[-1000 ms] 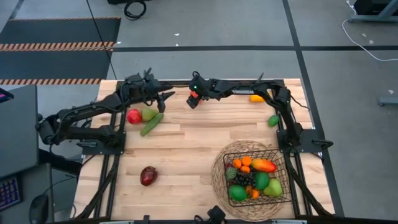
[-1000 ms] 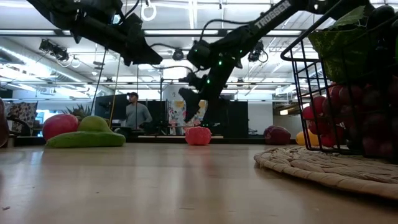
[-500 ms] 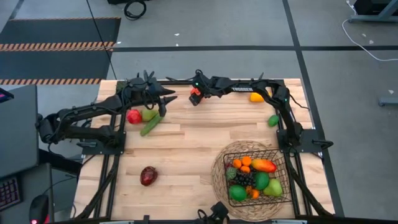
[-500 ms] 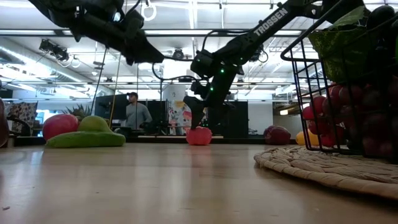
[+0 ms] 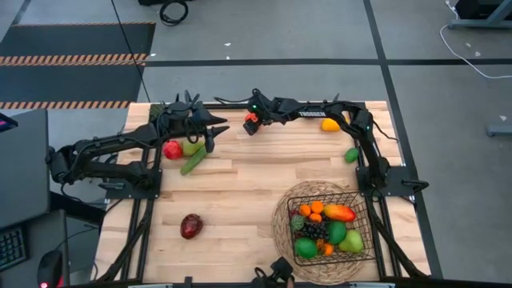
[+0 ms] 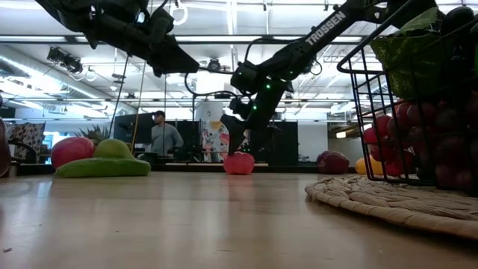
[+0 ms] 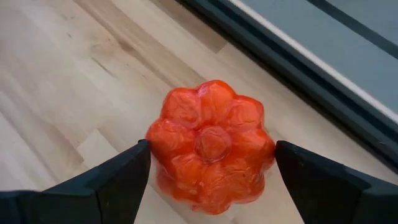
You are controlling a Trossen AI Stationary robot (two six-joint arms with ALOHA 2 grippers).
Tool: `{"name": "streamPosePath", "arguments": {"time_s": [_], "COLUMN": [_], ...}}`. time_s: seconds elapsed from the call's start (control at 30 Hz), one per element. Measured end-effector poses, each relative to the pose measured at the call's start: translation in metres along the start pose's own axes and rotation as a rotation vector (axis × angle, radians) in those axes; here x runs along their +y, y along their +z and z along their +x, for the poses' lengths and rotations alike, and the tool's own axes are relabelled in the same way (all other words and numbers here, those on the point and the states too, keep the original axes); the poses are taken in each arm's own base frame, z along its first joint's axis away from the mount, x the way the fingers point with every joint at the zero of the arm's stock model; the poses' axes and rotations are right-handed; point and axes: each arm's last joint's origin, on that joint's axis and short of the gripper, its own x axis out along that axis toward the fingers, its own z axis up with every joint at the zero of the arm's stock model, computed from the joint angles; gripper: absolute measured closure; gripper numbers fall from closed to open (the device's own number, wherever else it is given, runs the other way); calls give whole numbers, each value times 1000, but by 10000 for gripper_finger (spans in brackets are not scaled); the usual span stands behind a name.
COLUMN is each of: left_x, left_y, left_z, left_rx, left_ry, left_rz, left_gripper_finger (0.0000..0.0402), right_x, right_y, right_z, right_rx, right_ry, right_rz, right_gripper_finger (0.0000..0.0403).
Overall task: Build produce basket
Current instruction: Put the orange pumpkin into the black wire basket
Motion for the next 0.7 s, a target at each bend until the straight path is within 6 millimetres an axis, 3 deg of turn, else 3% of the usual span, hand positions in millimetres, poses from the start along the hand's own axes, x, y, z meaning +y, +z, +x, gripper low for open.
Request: {"name": "streamPosePath", "arguments": {"time_s": [0.43, 0.7], "left_x": [0, 0], "left_y": [0, -1], "left_z": [0, 0], "left_rx": [3, 9], "left_ry": [0, 0], "left_rz": [-1, -2], "left_gripper_finger": [269, 269], "right_x": [-4, -3], "right_y": [-4, -4], "right_z": [5, 4], "right_rx": [27, 7], "right_ry": [97, 61], "right_rz": [-33, -62], "right_gripper_finger": [32, 64]}}
